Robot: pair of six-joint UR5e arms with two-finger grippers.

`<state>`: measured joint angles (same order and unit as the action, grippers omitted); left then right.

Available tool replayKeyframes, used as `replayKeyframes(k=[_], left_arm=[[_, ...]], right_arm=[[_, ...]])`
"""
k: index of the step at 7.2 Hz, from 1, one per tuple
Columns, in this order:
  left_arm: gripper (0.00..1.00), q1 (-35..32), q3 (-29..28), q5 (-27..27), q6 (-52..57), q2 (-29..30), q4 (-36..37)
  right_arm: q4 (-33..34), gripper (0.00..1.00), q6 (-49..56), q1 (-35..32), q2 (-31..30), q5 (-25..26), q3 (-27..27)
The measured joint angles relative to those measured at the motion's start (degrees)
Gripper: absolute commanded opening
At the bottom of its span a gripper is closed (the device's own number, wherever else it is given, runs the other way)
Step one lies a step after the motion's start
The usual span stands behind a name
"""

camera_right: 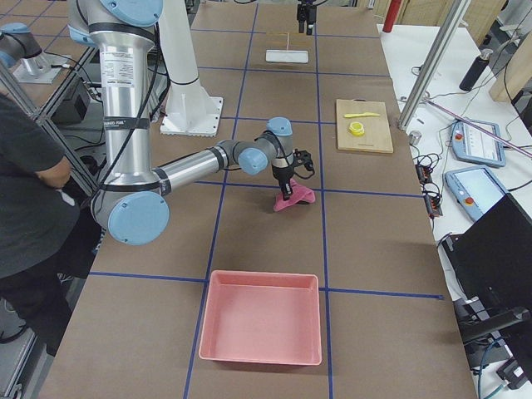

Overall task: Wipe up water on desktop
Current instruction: 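Wipe the pink cloth back and forth across the table with the right gripper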

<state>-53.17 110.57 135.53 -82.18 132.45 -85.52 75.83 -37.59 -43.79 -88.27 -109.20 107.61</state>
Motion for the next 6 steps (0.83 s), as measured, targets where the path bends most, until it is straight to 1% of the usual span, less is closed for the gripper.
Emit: replayKeyframes(k=[1,2,5,6], left_arm=[[0.98,0.0,0.2,0.0,0.0,0.0,0.0],[0.98,0.0,0.4,0.0,0.0,-0.1,0.0],[0.98,-0.3,0.4,0.0,0.1,0.0,0.0],[0.98,-0.4,0.4,0.1,0.1,0.0,0.0]], right_arm=[[0.7,0.0,-4.7,2.1,2.5,-1.4,0.6],[2.5,0.0,-10.5,5.9,6.3,-1.2,0.8],[13.5,0.0,-27.1,17.6,22.0,3.2,0.4],[15.0,0.0,-31.4,20.7,25.3,5.0,0.2]])
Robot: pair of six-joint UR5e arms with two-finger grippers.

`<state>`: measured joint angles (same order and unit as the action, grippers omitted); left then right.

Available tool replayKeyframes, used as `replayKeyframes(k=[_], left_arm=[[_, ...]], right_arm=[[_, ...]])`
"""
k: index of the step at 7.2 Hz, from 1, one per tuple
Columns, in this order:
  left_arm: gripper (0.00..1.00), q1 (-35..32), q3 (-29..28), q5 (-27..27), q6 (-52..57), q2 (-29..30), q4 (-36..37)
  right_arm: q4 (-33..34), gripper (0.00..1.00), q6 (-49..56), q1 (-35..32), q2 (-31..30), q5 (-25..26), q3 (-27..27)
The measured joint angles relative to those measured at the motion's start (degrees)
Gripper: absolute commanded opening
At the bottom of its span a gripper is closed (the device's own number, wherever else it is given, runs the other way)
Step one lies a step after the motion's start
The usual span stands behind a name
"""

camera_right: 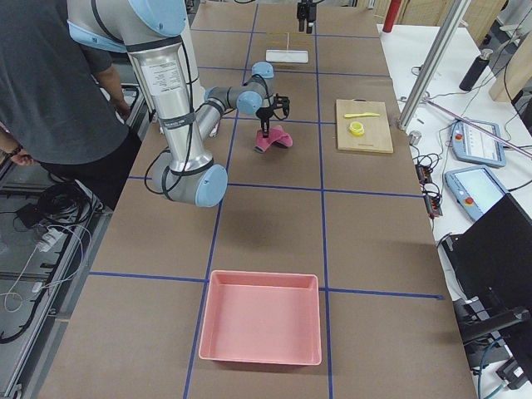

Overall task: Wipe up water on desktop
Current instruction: 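Wipe the pink cloth back and forth across the table with the right gripper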

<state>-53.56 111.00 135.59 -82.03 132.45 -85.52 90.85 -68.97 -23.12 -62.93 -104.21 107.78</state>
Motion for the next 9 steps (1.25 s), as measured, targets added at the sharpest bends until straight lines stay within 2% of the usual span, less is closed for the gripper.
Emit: replayKeyframes(k=[1,3,7,9], left_arm=[[0.98,-0.1,0.0,0.0,0.0,0.0,0.0],[0.98,-0.1,0.0,0.0,0.0,0.0,0.0],[0.98,0.0,0.3,0.0,-0.2,0.0,0.0],[0.98,0.0,0.3,-0.1,-0.2,0.0,0.0]], right_arm=[[0.6,0.0,-2.8,1.9,1.6,0.8,0.1],[0.7,0.0,-2.4,1.5,-1.1,1.0,1.6],[0.3,0.0,17.2,-9.2,-20.9,-2.2,10.5],[0.3,0.0,24.6,-13.0,-27.5,-2.3,12.3]])
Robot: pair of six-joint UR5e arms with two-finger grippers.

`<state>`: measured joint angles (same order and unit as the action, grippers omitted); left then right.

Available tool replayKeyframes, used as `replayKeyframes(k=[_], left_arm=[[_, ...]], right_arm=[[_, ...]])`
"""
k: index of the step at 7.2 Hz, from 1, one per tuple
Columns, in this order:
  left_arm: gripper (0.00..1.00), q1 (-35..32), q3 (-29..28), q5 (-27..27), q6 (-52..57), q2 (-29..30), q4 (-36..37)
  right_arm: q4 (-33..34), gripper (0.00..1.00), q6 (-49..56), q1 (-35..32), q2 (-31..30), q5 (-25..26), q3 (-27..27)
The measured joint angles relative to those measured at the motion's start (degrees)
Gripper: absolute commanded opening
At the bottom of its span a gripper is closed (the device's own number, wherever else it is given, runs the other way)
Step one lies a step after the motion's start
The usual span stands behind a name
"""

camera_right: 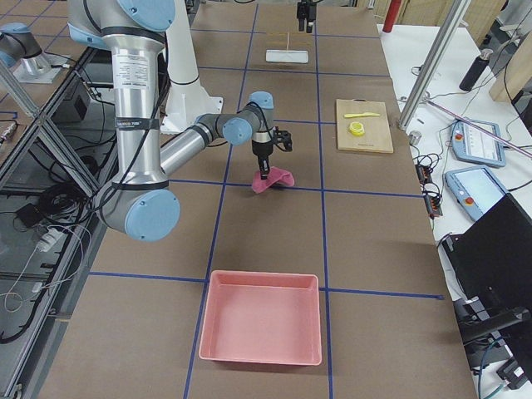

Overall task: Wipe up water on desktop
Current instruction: 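Wipe the pink cloth back and forth across the table with the right gripper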

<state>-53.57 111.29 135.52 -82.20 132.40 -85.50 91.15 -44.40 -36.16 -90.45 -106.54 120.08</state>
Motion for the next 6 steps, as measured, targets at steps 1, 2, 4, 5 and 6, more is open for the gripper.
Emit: replayKeyframes(k=[1,2,4,5,6], left_arm=[[0.98,0.0,0.1,0.0,-0.4,0.0,0.0],[0.98,0.0,0.1,-0.1,-1.3,0.0,0.0],[0.98,-0.7,0.8,-0.1,-1.8,-1.9,-0.2],[0.98,-2.4,1.2,0.0,0.5,-4.2,-0.3],[0.98,-4.9,1.5,0.1,6.0,-7.3,-0.3]], right_arm=[[0.2,0.0,0.9,-0.7,0.3,0.0,0.0],[1.3,0.0,-0.7,-0.2,3.4,0.1,-0.7],[5.1,0.0,-9.2,3.7,15.7,0.3,-6.0],[6.0,0.0,-13.6,5.7,21.8,0.5,-9.5],[6.2,0.0,-17.1,7.4,26.1,0.5,-12.0]])
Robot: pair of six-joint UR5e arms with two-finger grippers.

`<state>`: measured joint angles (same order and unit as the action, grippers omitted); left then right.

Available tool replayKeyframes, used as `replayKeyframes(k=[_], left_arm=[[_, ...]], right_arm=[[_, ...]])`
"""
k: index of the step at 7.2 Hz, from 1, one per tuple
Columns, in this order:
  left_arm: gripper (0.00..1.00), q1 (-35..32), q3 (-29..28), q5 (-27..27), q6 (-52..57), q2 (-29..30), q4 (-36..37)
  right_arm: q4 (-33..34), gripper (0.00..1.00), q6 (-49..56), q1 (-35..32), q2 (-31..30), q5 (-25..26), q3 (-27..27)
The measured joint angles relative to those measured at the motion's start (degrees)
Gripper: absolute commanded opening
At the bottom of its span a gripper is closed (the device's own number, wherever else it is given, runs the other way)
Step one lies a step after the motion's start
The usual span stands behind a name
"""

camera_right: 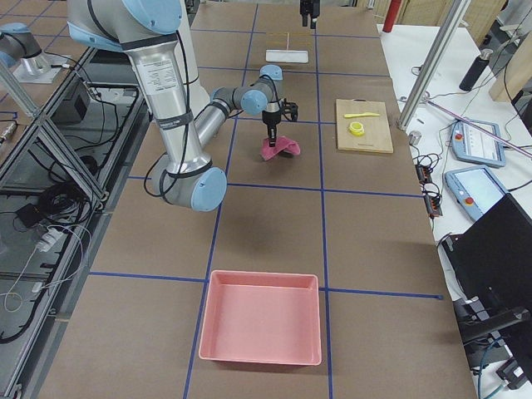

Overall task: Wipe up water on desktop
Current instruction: 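Wipe the pink cloth back and forth across the table with the right gripper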

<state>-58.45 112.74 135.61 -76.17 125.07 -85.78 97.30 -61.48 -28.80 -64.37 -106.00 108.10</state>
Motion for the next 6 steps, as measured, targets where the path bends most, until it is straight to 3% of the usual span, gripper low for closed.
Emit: replayKeyframes(k=[3,4,6], left_arm=[[0.98,-9.8,0.2,0.0,24.9,-11.5,0.3],[0.98,-13.0,0.0,-0.2,34.6,-15.4,0.4],[0.98,-19.2,-1.3,-0.4,52.5,-21.6,0.4]], right_arm=[[-0.2,0.0,-7.7,3.4,7.3,1.1,-3.8],[-0.4,0.0,-7.3,3.0,6.4,1.2,-3.6],[-1.0,0.0,0.1,-0.5,-2.8,0.4,1.4]])
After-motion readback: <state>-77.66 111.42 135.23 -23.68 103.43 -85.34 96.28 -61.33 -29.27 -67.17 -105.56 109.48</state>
